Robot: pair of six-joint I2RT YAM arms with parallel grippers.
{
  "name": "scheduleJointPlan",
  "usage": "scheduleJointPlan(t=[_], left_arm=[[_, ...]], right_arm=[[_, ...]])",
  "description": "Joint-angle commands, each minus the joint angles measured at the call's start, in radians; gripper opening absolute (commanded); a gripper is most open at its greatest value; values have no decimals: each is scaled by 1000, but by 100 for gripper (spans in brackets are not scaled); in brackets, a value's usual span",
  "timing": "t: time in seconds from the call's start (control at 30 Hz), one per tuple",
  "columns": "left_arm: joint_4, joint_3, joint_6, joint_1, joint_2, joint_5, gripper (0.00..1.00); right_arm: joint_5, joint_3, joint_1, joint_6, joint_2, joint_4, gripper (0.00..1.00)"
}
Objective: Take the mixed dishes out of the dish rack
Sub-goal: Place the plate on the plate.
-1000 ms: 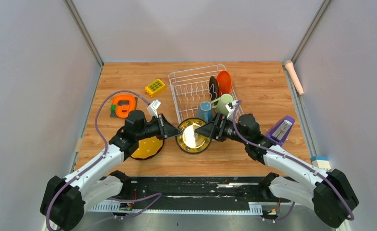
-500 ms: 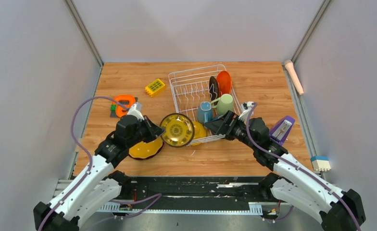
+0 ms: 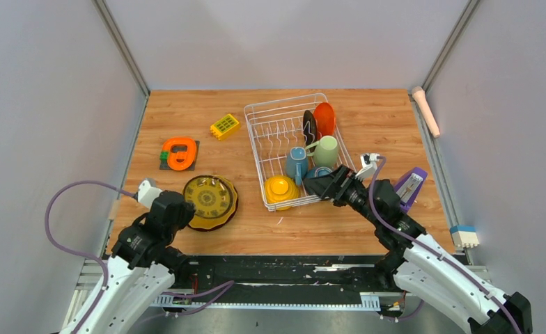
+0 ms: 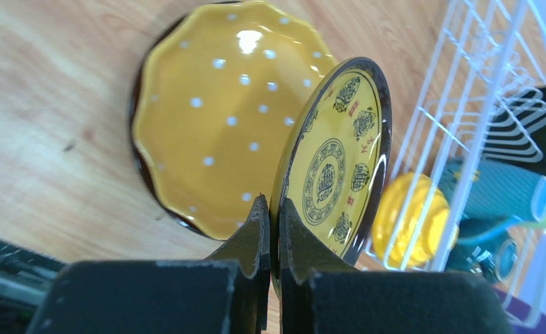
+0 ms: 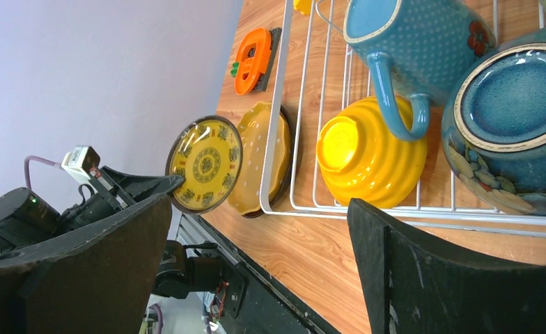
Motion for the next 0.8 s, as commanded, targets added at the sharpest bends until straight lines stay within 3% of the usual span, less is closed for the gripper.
scheduleJointPlan(t=[0.0,0.33,0.6,0.77], left_arm=[[-153,36,-162,1,17,-151,0],[-162,5,-214,1,100,-176,4],[-81,-22,-181,0,163,-143,18],[-46,-23,-162,1,197,-138,32]], right_arm=[[37,1,1,8,-13,20,100],[34,21,1,-5,42,21,100],[45,15,1,-10,65,20,100],[62,13,1,-13,57,13,100]])
